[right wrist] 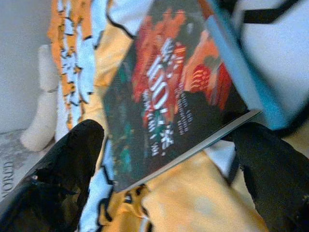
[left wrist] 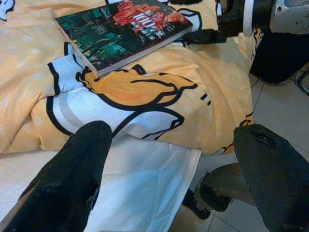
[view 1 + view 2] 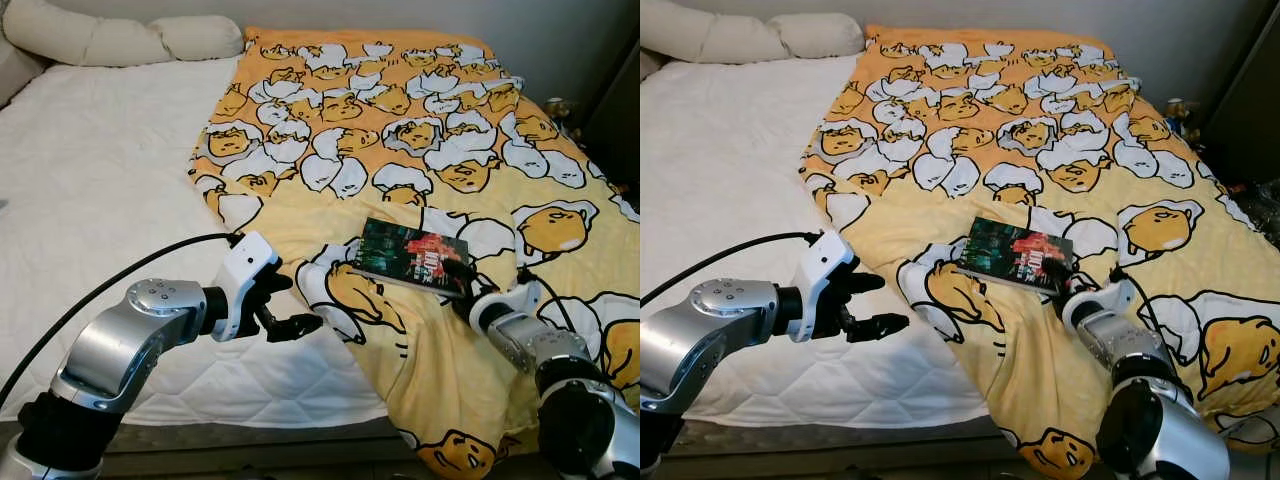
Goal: Clean up the room
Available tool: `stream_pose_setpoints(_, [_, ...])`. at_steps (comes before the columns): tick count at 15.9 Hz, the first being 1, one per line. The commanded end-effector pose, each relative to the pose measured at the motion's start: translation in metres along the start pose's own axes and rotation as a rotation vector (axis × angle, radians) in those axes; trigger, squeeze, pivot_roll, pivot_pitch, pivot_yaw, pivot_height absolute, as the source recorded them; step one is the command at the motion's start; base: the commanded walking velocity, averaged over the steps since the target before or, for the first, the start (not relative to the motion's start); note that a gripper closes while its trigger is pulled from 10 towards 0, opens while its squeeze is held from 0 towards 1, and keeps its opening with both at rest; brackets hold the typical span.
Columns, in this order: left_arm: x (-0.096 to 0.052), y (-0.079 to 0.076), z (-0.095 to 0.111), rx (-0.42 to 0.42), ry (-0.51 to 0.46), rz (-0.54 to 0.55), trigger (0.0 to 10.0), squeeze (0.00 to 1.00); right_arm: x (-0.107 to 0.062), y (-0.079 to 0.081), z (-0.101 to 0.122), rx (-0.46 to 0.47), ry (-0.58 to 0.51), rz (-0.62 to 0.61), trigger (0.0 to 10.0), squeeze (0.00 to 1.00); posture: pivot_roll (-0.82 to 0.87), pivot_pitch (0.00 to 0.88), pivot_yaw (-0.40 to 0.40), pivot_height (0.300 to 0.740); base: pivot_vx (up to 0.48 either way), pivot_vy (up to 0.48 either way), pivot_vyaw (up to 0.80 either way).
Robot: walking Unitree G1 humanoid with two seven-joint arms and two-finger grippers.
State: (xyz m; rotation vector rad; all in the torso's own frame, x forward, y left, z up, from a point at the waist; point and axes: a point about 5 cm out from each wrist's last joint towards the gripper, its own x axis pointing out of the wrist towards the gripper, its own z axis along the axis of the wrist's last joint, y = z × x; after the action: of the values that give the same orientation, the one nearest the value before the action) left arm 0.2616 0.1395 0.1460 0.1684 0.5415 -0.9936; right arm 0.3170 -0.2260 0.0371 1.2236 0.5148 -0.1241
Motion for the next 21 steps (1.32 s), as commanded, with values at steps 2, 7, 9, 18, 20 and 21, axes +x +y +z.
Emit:
stream_pose_setpoints(2, [-0.003,0.003,0.008,0.033,-0.014,0.011,10.0,0.0,0.005,0.015,0.002,0.012,-0.021,0.083,10.0,0.0,0.05,0.0,0.016,0.74,0.0,0.0,0.0])
stream_pose_setpoints(7, [-0.007,0.004,0.006,0.03,0.004,0.032,10.0,0.0,0.006,0.0,-0.003,-0.049,-0.068,-0.054,10.0,0.0,0.09,0.0,0.028,0.74,0.0,0.0,0.0])
stream_pose_setpoints(9, [-0.013,0.004,0.006,0.031,0.004,0.05,10.0,0.0,0.005,-0.006,-0.004,-0.042,-0.111,-0.086,10.0,0.0,0.12,0.0,0.04,0.74,0.0,0.0,0.0])
stream_pose_setpoints(18, [-0.028,-0.003,0.019,0.054,-0.115,0.064,10.0,0.0,0.008,0.009,0.006,0.044,-0.229,0.042,8.1,0.0,0.2,0.095,0.044,0.74,0.0,0.0,0.0])
stream_pose_setpoints(20, [-0.028,-0.002,0.014,0.048,-0.077,0.079,10.0,0.0,0.01,0.013,0.003,0.031,-0.219,0.051,1.4,0.0,0.2,0.095,0.047,0.74,0.0,0.0,0.0])
stream_pose_setpoints(21, [-0.028,-0.002,0.012,0.049,-0.069,0.081,10.0,0.0,0.01,0.013,0.003,0.031,-0.218,0.05,1.4,0.0,0.2,0.095,0.047,0.74,0.0,0.0,0.0])
